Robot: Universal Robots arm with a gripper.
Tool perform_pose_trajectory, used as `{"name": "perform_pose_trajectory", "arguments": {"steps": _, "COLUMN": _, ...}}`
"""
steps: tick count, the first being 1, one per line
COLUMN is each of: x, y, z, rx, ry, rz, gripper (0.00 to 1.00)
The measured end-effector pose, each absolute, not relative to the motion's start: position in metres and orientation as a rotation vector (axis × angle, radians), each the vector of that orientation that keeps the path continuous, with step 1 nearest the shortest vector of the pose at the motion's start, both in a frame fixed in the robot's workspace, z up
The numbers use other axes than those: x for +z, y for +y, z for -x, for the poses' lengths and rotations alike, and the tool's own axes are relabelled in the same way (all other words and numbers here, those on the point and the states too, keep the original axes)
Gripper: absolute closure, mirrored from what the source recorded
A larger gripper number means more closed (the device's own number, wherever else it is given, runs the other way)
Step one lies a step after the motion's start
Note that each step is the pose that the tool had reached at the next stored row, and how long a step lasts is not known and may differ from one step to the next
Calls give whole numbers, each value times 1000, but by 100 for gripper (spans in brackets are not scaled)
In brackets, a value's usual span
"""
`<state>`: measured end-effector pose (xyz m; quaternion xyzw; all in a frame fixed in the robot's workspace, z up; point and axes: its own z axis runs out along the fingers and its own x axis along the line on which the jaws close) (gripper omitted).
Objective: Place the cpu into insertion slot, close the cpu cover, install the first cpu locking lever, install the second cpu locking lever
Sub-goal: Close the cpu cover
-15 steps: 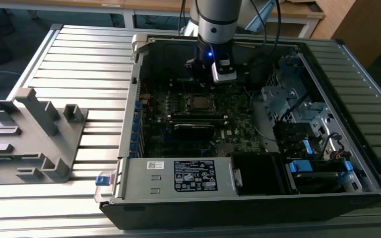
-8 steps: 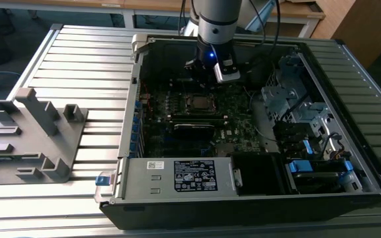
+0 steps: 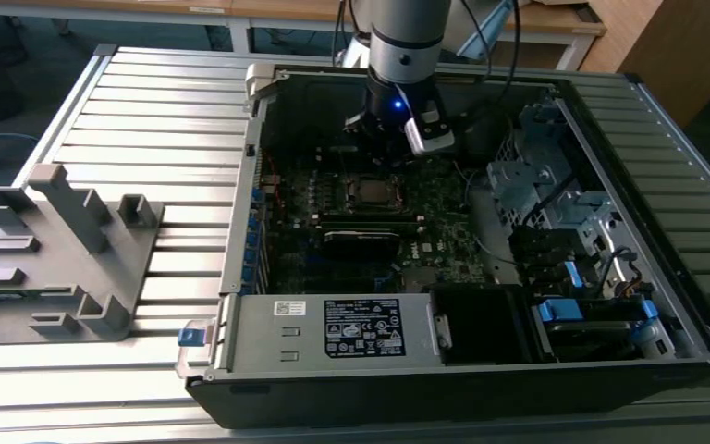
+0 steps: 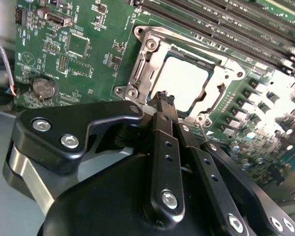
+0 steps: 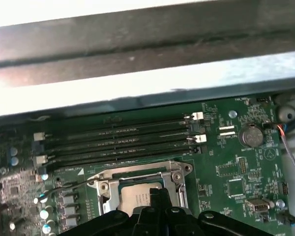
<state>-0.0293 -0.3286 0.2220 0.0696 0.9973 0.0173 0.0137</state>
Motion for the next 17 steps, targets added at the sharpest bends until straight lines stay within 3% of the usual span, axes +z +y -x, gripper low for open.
{"name": "perform_pose_trajectory", "arguments": {"steps": 17, "x": 215, "y": -329, "z": 31, "rx": 10, "ry": 3125, "rz": -171, "gripper": 90}}
